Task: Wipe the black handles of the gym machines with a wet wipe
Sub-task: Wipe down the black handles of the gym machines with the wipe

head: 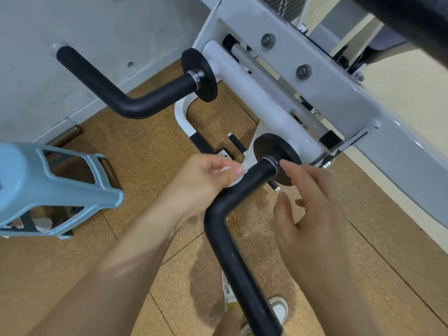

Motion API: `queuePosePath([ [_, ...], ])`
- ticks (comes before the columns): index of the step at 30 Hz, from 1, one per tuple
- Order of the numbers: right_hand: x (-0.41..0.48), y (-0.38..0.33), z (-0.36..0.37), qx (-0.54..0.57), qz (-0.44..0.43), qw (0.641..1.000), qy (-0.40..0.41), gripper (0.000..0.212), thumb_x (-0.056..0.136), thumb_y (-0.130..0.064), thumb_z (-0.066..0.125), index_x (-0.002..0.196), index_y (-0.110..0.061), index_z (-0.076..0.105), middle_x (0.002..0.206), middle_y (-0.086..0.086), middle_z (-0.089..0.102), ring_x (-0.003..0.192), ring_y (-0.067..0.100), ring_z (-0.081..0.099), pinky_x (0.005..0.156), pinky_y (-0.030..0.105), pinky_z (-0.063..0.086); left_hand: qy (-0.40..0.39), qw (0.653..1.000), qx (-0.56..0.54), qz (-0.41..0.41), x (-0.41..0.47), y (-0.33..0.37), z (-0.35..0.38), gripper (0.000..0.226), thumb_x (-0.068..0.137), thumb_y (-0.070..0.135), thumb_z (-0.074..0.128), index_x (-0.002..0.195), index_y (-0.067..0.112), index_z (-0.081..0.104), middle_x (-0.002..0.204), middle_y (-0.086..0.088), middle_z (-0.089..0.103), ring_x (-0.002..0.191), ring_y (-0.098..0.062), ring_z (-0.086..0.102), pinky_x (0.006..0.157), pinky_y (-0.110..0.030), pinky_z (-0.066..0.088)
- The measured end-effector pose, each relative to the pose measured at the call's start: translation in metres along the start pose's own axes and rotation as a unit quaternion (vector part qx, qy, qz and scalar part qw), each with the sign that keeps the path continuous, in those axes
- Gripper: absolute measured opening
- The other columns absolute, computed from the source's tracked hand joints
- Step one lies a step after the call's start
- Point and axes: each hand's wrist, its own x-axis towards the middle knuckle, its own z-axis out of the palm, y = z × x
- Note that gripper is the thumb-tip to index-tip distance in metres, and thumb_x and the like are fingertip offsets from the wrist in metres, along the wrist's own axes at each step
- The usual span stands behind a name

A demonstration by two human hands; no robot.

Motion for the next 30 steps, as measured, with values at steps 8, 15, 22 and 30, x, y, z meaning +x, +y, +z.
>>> queuePosePath([
  [8,0.009,0.001,0.001,-0.018,0.013,1.0,0.011,0.035,0.085,-0.009,0.062,0.117,-0.024,0.063,0.106,-0.007,0.05,0.094,0.011,0.05,0.08,0.016,0.04,-0.007,0.997,0.073,0.021,0.027,0.023,0.021,0.013,0.091,0.029,0.061,0.086,0.019,0.067,0.069,0.009,0.06,0.061,-0.002,0.053,0.06,-0.021,0.04],
  [15,0.007,0.009,-0.005,-0.009,0.022,1.0,-0.001,0.034,0.082,-0.007,0.061,0.112,-0.024,0.064,0.104,-0.007,0.048,0.094,0.011,0.049,0.081,0.016,0.039,-0.061,0.991,0.114,-0.032,0.022,0.029,0.011,0.014,0.095,0.028,0.055,0.083,0.022,0.056,0.067,0.006,0.052,0.059,-0.008,0.047,0.059,-0.024,0.037],
  [22,0.005,0.013,-0.006,0.003,0.055,0.998,-0.008,0.028,0.083,-0.007,0.058,0.1,-0.029,0.062,0.103,-0.011,0.05,0.095,0.005,0.05,0.08,0.02,0.043,-0.109,0.98,-0.087,-0.143,0.031,0.045,0.022,0.019,0.094,-0.002,0.046,0.081,0.012,0.046,0.075,-0.025,0.067,0.055,-0.024,0.069,0.037,-0.019,0.046],
  [30,0.003,0.013,-0.014,0.014,0.063,0.998,0.0,0.024,0.082,-0.006,0.056,0.095,-0.025,0.062,0.101,-0.01,0.053,0.092,0.002,0.05,0.079,0.008,0.037,0.081,0.934,0.318,0.142,0.008,0.043,0.036,0.014,0.092,0.026,0.057,0.091,0.023,0.044,0.073,0.002,0.061,0.06,-0.017,0.055,0.054,-0.031,0.038],
])
